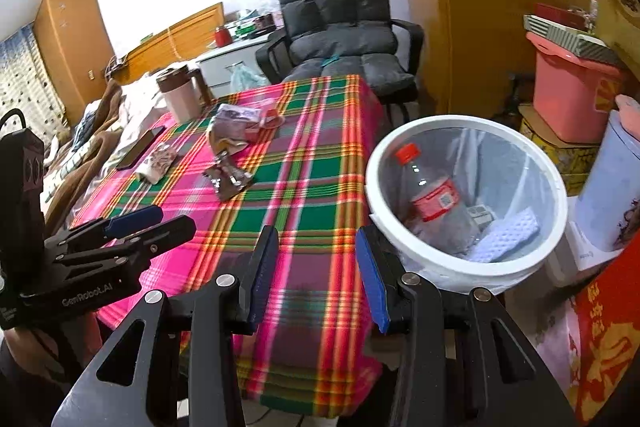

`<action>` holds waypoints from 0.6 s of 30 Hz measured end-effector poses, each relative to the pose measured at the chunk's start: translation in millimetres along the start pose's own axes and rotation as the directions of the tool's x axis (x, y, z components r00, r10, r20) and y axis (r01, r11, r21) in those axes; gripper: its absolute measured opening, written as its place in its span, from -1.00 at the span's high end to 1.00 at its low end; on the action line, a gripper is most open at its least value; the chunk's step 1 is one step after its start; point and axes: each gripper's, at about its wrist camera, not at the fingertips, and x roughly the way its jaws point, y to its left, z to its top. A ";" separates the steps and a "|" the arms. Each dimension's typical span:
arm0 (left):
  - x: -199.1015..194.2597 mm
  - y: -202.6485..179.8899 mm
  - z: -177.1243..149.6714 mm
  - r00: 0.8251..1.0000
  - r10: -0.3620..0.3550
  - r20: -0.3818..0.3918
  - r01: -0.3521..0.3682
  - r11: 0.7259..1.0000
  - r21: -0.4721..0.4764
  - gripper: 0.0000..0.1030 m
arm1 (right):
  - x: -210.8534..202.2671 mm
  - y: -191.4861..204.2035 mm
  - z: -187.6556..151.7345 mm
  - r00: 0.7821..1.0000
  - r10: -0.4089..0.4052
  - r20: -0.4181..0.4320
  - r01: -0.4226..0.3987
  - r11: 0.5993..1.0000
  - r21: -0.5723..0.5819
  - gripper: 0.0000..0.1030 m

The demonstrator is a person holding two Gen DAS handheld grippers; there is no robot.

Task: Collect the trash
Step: 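Move both open tools back from the bin to the table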

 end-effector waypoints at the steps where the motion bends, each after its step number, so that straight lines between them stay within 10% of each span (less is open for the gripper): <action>1: -1.3 2.8 -1.4 1.000 0.004 0.000 -0.004 1.000 -0.004 -0.23 | 0.0 1.8 -0.7 1.000 0.004 -0.001 -0.004 1.000 -0.004 0.17; 18: -14.3 49.3 -15.6 0.995 0.100 -0.002 -0.099 0.992 -0.083 -0.23 | 18.5 32.0 0.7 0.997 0.066 -0.050 -0.069 0.996 -0.060 0.17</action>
